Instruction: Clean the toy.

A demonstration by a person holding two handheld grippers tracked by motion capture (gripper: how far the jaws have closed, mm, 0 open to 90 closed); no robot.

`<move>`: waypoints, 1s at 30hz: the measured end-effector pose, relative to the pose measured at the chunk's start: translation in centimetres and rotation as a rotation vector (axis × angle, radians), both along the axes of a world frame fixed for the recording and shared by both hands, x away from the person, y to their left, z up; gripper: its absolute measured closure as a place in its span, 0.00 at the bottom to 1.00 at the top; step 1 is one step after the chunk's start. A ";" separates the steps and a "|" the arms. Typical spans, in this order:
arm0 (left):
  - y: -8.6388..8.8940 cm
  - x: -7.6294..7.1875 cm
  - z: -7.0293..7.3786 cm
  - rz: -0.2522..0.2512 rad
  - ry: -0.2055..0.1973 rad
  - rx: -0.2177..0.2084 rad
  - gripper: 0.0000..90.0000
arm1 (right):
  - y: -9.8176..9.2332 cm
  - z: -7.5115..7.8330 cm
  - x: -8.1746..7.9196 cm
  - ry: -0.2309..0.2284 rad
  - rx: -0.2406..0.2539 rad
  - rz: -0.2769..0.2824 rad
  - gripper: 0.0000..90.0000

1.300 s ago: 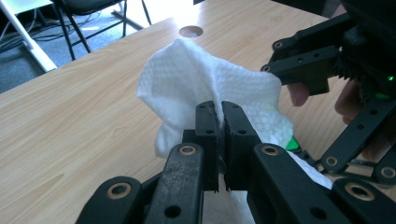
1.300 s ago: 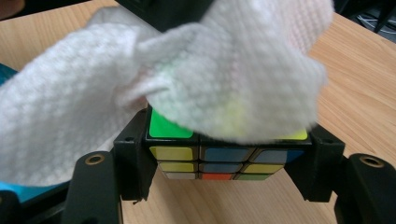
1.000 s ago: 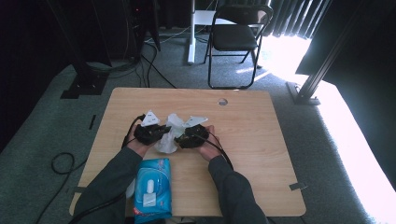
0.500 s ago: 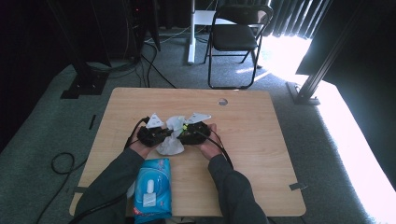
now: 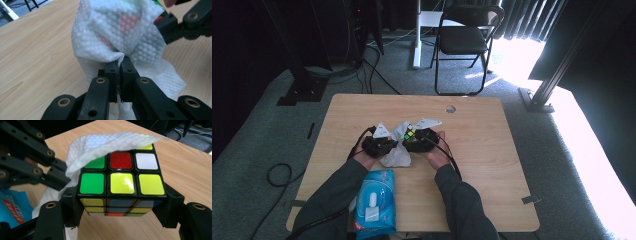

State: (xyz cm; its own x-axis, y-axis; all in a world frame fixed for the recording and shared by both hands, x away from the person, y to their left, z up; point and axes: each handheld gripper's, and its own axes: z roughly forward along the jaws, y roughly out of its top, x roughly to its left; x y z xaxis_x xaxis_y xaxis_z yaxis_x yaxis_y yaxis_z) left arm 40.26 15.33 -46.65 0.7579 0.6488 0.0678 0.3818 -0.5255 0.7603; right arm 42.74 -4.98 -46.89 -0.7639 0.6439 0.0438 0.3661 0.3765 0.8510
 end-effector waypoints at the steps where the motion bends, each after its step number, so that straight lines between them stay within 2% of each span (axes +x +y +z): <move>1: -0.1 0.0 -0.1 -0.003 0.002 0.007 0.96 | 0.0 0.0 0.0 0.003 0.006 -0.001 0.38; 5: -0.3 0.0 -0.4 -0.011 0.017 0.032 0.96 | -0.2 0.2 0.1 0.010 0.038 -0.009 0.38; 13: 0.1 0.1 -0.6 -0.011 0.034 0.069 0.96 | -1.1 0.5 0.4 -0.001 0.052 -0.049 0.38; 17: -0.1 0.1 -1.1 -0.019 0.047 0.101 0.96 | -1.8 0.9 0.5 -0.008 0.082 -0.076 0.38; 19: -0.3 0.0 -1.1 -0.027 0.047 0.101 0.96 | -2.0 1.0 0.6 0.000 0.095 -0.070 0.38; 22: -0.5 -0.1 -0.8 -0.035 0.035 0.102 0.96 | -1.6 0.7 0.4 0.007 0.070 -0.050 0.38; 25: -0.5 -0.2 -0.3 -0.031 0.022 0.079 0.96 | -1.0 0.1 0.3 0.009 0.037 -0.030 0.38; 30: -0.2 -0.2 0.3 -0.022 0.008 0.059 0.96 | -0.1 -0.4 0.1 0.016 0.015 -0.006 0.38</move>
State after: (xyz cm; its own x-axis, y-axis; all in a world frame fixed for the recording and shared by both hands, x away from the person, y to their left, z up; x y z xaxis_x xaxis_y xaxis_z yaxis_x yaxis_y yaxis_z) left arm 40.06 15.09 -46.30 0.7726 0.6271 0.0993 0.3755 -0.5775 0.7249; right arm 42.87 -5.04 -47.33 -0.7592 0.6476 0.0654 0.3815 0.3614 0.8508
